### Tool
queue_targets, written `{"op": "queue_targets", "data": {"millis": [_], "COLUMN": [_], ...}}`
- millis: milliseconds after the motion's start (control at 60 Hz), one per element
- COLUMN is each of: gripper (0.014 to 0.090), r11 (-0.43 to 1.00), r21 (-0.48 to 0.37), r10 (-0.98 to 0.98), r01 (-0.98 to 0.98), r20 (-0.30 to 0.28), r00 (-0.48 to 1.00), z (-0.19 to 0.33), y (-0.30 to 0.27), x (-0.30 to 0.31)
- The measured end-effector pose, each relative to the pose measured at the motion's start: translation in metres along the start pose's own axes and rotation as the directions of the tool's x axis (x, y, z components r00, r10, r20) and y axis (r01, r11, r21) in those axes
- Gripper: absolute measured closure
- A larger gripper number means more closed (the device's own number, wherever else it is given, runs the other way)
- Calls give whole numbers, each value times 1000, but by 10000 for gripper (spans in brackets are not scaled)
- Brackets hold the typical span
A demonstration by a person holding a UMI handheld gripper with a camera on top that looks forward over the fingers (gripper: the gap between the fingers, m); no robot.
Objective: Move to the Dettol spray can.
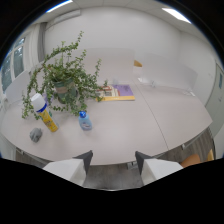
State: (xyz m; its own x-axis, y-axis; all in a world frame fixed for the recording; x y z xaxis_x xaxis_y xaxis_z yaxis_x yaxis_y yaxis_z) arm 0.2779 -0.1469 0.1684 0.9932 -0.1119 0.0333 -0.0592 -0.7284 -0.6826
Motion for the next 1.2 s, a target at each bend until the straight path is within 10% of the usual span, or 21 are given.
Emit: {"op": "queue_targets", "data": {"millis": [467, 1200], "gripper": [208, 204], "r11": [1000, 999], "r21": [-8, 7], "r10": [-12, -33], "r01": [12, 32], "r20": [8, 121], "r00": [1000, 992], "z": [-5, -14], "y": [19, 44], "x": [-46, -295]}}
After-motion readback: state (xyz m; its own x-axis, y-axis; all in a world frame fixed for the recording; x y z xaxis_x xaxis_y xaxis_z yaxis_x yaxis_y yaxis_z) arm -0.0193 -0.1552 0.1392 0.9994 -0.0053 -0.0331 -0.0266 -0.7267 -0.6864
